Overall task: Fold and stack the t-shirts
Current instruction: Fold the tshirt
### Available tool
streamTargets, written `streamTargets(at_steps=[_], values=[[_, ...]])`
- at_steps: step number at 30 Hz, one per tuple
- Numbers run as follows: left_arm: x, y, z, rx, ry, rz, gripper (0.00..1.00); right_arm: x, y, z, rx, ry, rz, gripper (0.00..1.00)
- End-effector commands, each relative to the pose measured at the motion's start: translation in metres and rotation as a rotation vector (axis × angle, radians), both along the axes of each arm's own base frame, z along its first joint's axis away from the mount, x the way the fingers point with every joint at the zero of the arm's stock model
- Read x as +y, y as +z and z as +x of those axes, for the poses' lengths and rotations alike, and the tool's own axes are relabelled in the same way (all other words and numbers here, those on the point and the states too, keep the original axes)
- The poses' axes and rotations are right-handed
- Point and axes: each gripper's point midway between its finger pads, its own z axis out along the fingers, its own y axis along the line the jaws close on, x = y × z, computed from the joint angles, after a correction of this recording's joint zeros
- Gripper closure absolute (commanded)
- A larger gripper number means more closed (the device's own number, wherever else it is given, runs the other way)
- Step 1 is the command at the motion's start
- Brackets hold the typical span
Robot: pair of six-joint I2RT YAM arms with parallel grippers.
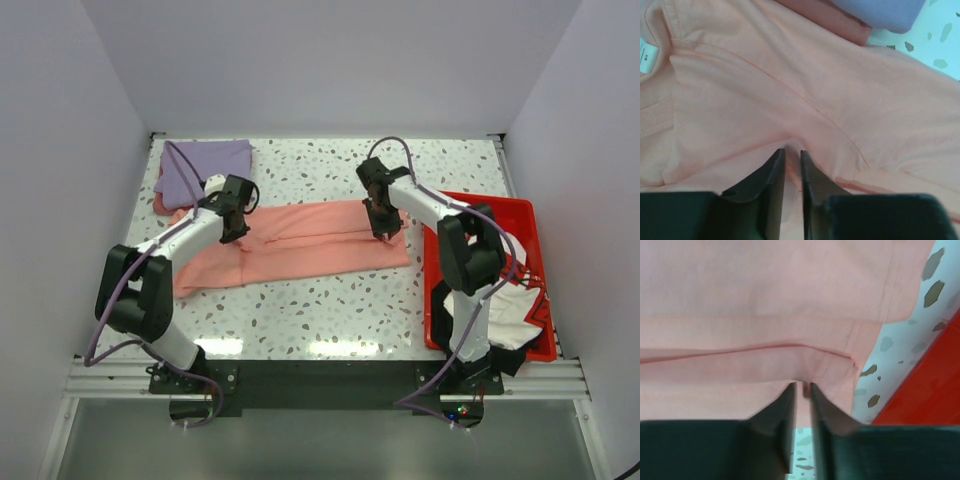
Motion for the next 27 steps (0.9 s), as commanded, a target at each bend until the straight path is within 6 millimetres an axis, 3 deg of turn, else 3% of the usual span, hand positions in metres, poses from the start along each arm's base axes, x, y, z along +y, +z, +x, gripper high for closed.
streamTargets(at_steps=[1,2,3,4,5,6,8,9,10,11,12,13,14,16,17,19,20,22,23,24,25,27], values=[[0.006,0.015,0.033,-0.099,0.019,-0.003,0.74,-0.017,0.008,0.029,-0.047,-0.015,-0.065,0.66],[0.006,0.019,0.04,-0.112,0.025,-0.011,0.73,-0.019,0.011,0.043,-0.074,-0.023,-0.086,0.62],[0.01,0.021,0.044,-0.118,0.04,-0.01,0.63,-0.027,0.015,0.055,-0.101,-0.032,-0.112,0.61],[0.013,0.021,0.048,-0.122,0.047,-0.001,0.55,-0.037,0.021,0.063,-0.124,-0.052,-0.148,0.53],[0.012,0.029,0.054,-0.139,0.046,-0.01,0.46,-0.04,0.037,0.08,-0.173,-0.072,-0.157,0.49],[0.014,0.034,0.056,-0.141,0.047,-0.014,0.25,-0.045,0.042,0.081,-0.168,-0.072,-0.184,0.48],[0.014,0.048,0.057,-0.16,0.045,-0.022,0.05,-0.044,0.059,0.086,-0.202,-0.068,-0.178,0.4],[0.013,0.053,0.056,-0.173,0.04,-0.031,0.0,-0.04,0.076,0.086,-0.243,-0.059,-0.144,0.35],[0.013,0.064,0.054,-0.204,0.036,-0.044,0.0,-0.037,0.081,0.085,-0.259,-0.052,-0.113,0.17],[0.01,0.062,0.049,-0.205,0.026,-0.062,0.0,-0.034,0.073,0.075,-0.235,-0.038,-0.083,0.01],[0.009,0.064,0.045,-0.213,0.021,-0.076,0.0,-0.029,0.089,0.074,-0.284,-0.038,-0.036,0.01],[0.007,0.074,0.04,-0.24,0.013,-0.099,0.0,-0.026,0.089,0.069,-0.279,-0.033,-0.011,0.01],[0.002,0.066,0.031,-0.217,-0.011,-0.132,0.0,-0.021,0.08,0.057,-0.241,-0.02,0.032,0.01],[-0.005,0.071,0.017,-0.225,-0.039,-0.18,0.0,-0.012,0.089,0.048,-0.261,-0.012,0.104,0.01],[-0.011,0.056,0.002,-0.177,-0.062,-0.217,0.0,-0.009,0.078,0.036,-0.23,-0.001,0.124,0.01],[-0.014,0.053,-0.019,-0.166,-0.078,-0.258,0.0,-0.002,0.083,0.028,-0.249,0.011,0.189,0.01],[-0.017,0.032,-0.041,-0.102,-0.096,-0.281,0.0,-0.002,0.075,0.019,-0.226,0.014,0.194,0.01],[-0.016,0.024,-0.063,-0.082,-0.087,-0.302,0.0,-0.003,0.073,0.014,-0.223,0.017,0.205,0.01],[-0.016,0.005,-0.083,-0.025,-0.089,-0.312,0.0,-0.004,0.07,0.009,-0.213,0.02,0.202,0.01],[-0.017,0.005,-0.09,-0.037,-0.092,-0.332,0.0,-0.001,0.067,0.007,-0.204,0.027,0.223,0.01],[-0.017,-0.011,-0.105,0.001,-0.093,-0.345,0.0,0.001,0.065,0.006,-0.199,0.034,0.23,0.01],[-0.02,-0.016,-0.108,-0.017,-0.102,-0.364,0.0,0.006,0.058,0.001,-0.184,0.046,0.257,0.01]])
